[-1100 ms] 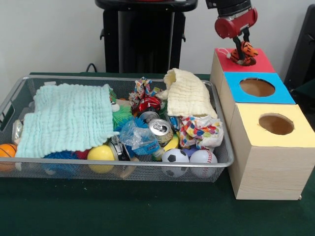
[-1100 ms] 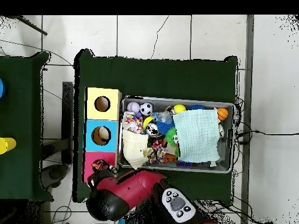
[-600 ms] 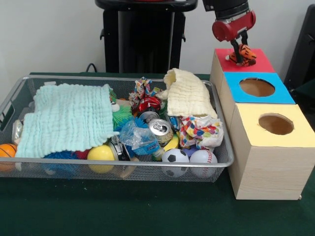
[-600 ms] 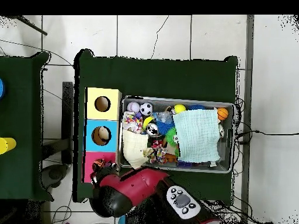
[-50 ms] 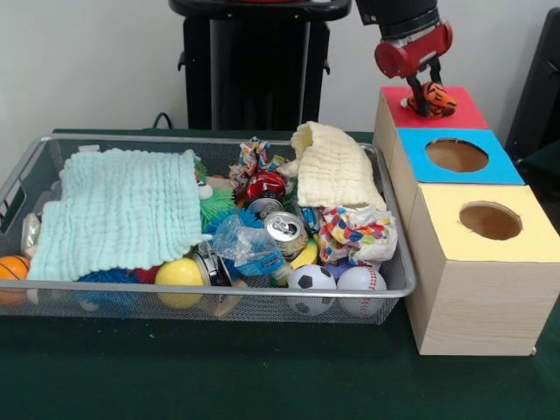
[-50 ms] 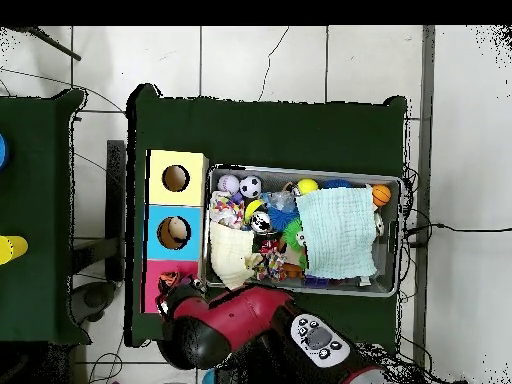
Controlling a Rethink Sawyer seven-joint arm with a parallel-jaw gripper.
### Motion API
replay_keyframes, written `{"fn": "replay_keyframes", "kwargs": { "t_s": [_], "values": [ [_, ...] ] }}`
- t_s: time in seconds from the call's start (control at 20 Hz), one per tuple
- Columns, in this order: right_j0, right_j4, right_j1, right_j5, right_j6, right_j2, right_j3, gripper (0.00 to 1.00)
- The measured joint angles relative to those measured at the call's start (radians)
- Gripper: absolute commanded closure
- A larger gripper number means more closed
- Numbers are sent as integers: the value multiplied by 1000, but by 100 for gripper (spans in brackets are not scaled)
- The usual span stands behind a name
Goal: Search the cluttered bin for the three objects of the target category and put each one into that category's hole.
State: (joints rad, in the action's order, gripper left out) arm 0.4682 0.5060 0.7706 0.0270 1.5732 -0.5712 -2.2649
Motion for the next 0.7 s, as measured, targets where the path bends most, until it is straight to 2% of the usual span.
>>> {"fn": "replay_keyframes", "kwargs": {
  "t_s": [0.7],
  "values": [
    [9,0,-3,0,0,-16,0,0]
  ]
}}
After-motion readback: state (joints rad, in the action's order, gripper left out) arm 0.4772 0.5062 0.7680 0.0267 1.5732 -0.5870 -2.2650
